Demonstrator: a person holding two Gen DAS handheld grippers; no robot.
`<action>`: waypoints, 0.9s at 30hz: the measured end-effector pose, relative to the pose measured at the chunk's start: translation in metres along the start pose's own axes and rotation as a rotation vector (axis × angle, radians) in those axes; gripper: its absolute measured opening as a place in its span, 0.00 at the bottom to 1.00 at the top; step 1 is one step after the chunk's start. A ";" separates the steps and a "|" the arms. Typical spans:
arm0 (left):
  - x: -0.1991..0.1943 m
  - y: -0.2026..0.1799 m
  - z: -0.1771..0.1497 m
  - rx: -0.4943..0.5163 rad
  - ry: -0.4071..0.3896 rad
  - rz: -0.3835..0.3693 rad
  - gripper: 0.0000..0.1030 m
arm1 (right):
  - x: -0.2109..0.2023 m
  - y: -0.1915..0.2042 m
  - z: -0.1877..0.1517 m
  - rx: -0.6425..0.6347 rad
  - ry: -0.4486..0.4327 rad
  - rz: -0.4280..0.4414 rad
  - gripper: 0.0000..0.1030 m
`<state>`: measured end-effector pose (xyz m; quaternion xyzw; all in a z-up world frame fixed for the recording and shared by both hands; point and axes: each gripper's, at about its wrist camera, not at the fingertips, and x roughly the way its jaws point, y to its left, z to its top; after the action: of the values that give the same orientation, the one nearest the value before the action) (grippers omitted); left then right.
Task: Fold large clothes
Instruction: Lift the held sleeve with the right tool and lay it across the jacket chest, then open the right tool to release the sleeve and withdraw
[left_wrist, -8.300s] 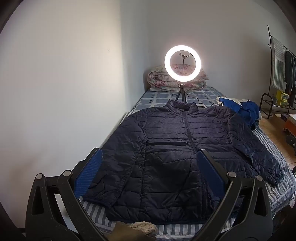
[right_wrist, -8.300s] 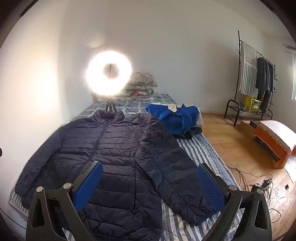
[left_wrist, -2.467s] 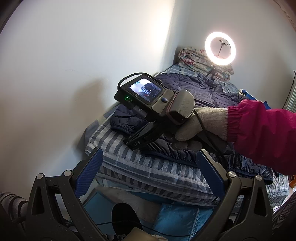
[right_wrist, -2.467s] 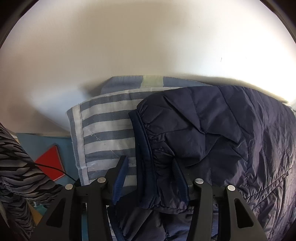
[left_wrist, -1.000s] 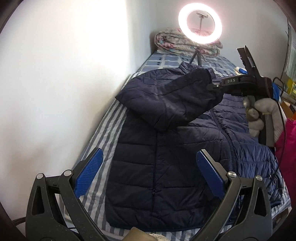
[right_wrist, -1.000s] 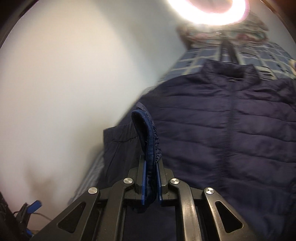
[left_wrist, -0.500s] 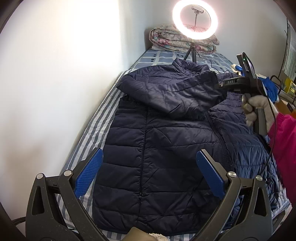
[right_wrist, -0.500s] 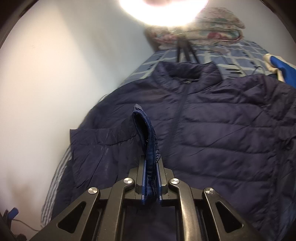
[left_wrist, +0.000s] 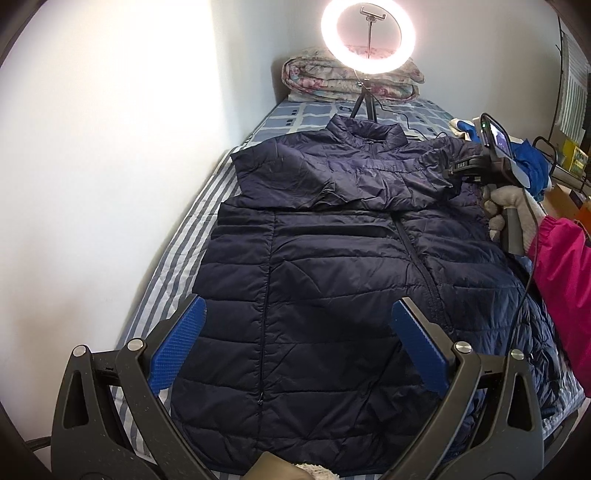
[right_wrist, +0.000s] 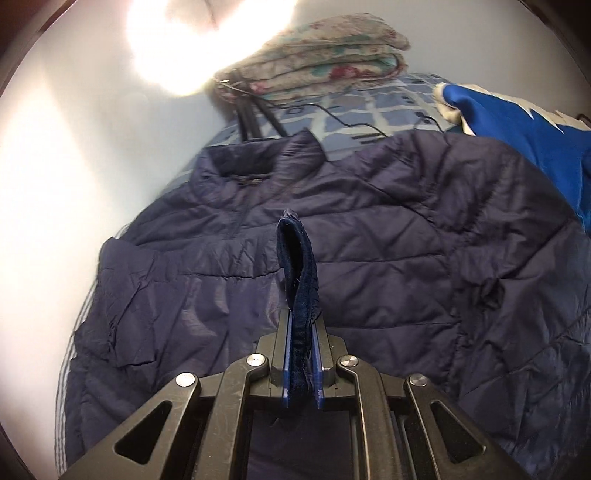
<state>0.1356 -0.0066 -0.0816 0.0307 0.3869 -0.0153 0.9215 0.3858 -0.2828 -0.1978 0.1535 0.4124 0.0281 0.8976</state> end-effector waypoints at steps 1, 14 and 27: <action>0.000 -0.001 0.000 -0.001 -0.002 0.000 0.99 | 0.003 -0.002 0.001 0.005 0.001 -0.008 0.07; -0.005 -0.004 0.002 0.011 -0.019 -0.003 0.99 | 0.018 -0.004 0.007 0.009 0.026 -0.079 0.30; -0.037 -0.019 0.019 0.048 -0.166 -0.037 0.99 | -0.138 0.023 -0.014 -0.076 -0.113 -0.050 0.46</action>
<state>0.1219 -0.0267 -0.0425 0.0441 0.3090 -0.0440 0.9490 0.2866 -0.2820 -0.0987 0.1104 0.3634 0.0124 0.9250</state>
